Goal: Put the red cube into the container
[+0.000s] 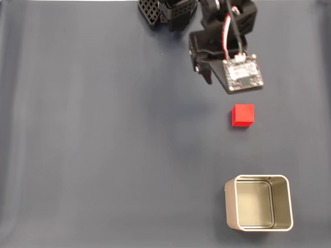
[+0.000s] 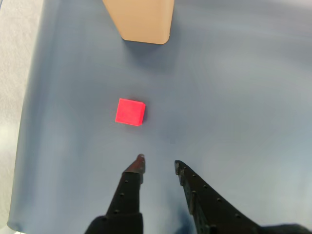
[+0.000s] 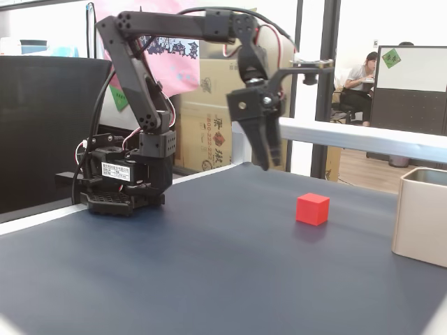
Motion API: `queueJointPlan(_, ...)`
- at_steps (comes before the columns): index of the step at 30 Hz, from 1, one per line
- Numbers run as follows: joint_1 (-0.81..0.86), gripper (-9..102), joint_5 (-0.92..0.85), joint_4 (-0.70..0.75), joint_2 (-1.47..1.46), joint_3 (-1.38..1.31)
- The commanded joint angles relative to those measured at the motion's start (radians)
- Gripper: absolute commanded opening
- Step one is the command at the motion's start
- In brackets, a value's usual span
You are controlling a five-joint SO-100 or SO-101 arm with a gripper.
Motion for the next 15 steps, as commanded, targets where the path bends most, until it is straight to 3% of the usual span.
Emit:
queueJointPlan(1, -0.023, 27, 0.028, -0.046, -0.032, -0.071)
queueJointPlan(15, -0.038, 37, 0.060, -0.229, -0.132, -0.031)
